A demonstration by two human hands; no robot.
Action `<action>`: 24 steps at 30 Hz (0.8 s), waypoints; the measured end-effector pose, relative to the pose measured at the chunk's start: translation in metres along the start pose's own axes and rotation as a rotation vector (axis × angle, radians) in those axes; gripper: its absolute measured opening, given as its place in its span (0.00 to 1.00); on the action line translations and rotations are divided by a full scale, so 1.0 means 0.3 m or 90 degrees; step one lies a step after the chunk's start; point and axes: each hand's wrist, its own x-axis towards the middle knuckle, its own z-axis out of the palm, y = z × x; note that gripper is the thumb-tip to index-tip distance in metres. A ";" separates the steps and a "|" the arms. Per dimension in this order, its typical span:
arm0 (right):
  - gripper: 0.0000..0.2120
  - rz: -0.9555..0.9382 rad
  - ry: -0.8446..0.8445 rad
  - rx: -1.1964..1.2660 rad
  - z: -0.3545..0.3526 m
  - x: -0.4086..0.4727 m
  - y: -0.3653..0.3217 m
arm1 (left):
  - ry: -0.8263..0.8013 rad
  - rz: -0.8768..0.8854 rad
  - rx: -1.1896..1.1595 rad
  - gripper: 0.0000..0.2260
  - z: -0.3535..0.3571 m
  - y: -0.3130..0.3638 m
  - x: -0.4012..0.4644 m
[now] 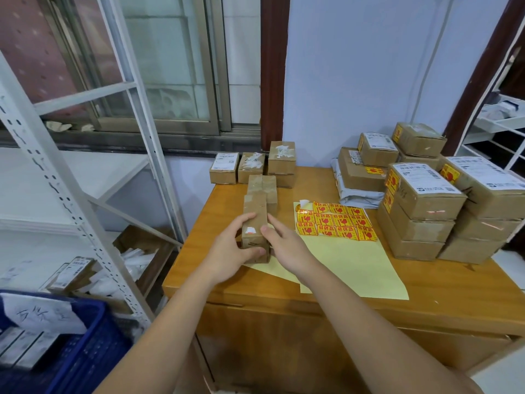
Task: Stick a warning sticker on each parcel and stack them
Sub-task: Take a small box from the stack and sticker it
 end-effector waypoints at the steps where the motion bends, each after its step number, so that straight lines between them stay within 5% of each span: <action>1: 0.22 -0.004 -0.001 -0.004 0.006 0.000 0.004 | 0.000 0.000 0.002 0.36 0.000 -0.005 0.001; 11: 0.29 -0.068 0.041 -0.139 -0.065 -0.066 0.003 | -0.025 0.005 0.129 0.40 -0.041 0.050 -0.027; 18: 0.19 -0.093 0.192 -0.366 -0.286 -0.082 0.080 | 0.063 0.149 0.358 0.26 -0.011 0.271 -0.049; 24: 0.15 -0.067 0.175 -0.413 -0.375 -0.131 0.156 | -0.022 0.258 0.372 0.25 0.190 0.332 0.004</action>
